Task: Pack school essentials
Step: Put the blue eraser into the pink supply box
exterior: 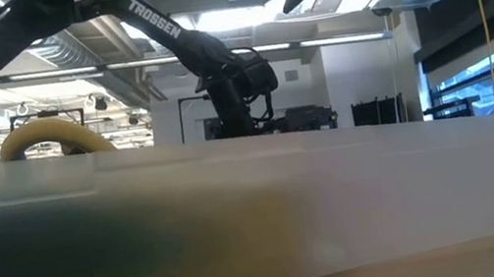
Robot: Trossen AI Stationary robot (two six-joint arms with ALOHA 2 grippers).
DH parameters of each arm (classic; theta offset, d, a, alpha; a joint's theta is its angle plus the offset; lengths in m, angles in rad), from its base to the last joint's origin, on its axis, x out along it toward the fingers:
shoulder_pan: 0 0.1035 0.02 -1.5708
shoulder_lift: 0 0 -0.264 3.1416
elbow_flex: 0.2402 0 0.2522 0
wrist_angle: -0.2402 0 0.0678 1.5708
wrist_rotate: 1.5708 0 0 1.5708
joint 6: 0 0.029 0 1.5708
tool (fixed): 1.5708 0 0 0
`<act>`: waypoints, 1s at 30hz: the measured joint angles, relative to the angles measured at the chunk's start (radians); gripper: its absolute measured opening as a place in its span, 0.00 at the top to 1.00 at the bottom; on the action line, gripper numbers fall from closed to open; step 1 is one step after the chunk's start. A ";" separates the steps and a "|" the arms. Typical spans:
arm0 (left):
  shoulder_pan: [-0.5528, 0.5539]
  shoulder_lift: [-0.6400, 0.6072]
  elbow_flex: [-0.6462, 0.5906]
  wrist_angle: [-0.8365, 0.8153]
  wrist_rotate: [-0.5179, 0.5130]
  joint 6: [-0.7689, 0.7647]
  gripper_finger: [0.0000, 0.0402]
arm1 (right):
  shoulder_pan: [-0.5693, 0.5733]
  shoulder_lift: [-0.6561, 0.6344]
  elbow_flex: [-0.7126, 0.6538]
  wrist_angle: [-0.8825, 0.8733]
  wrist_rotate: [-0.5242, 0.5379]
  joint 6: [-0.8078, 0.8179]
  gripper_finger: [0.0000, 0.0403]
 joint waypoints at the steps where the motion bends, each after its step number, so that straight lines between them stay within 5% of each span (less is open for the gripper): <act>1: 0.000 0.000 0.000 0.000 -0.007 -0.006 0.50 | 0.000 0.000 0.000 0.000 0.000 0.000 0.70; 13: -0.003 0.000 0.000 0.000 -0.022 -0.023 0.50 | 0.000 0.000 0.000 0.000 0.000 0.000 0.70; 22: 0.043 0.000 0.014 0.051 0.233 -0.130 0.50 | 0.000 0.000 0.000 -0.001 0.000 0.000 0.70; 30: 0.042 0.000 0.053 0.018 0.160 -0.162 0.51 | 0.000 0.000 0.000 -0.001 0.000 0.000 0.70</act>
